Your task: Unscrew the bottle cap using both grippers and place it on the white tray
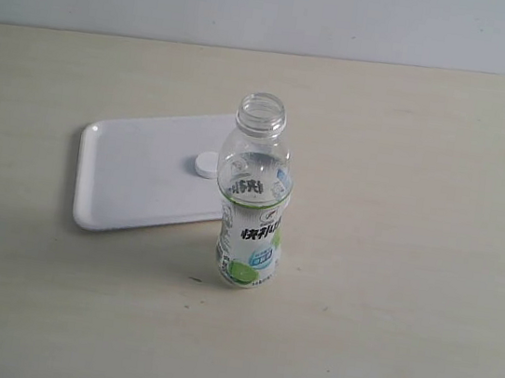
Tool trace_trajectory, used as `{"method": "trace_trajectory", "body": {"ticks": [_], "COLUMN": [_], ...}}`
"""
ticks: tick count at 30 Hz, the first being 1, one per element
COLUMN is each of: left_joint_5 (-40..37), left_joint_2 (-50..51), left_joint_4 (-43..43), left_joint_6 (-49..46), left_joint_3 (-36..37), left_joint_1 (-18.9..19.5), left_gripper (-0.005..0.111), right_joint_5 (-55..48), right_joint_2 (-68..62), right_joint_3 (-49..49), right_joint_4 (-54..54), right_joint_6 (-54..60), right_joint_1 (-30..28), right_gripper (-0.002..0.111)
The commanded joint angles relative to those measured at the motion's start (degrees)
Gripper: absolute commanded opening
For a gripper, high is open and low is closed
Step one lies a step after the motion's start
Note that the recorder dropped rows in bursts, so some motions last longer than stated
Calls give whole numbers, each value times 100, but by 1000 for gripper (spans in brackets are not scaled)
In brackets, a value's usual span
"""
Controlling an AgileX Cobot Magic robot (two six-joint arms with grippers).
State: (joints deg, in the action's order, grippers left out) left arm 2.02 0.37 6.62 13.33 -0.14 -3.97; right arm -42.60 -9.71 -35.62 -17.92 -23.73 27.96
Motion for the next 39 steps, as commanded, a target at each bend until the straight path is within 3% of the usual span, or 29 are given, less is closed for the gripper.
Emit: {"method": "trace_trajectory", "body": {"ticks": [1,29,32,35,39], "left_joint_5": [-28,20,20,20,20], "left_joint_2": [-37,-37,-37,-37,-37], "left_joint_4": [47,47,47,47,47], "left_joint_6": [3,3,3,3,3], "left_joint_3": [14,14,14,14,14], "left_joint_1": [17,17,17,17,17], "left_gripper": [0,0,0,0,0], "right_joint_5": [77,48,1080,2708,4127], "right_joint_2": [33,33,173,574,971], "right_joint_3": [53,53,558,1527,2865], "right_joint_4": [-8,-9,-254,-354,-354], "right_joint_6": [4,-122,-246,-233,-243], "right_joint_1": [6,6,-312,-1130,-2137], "right_gripper": [0,0,0,0,0]}}
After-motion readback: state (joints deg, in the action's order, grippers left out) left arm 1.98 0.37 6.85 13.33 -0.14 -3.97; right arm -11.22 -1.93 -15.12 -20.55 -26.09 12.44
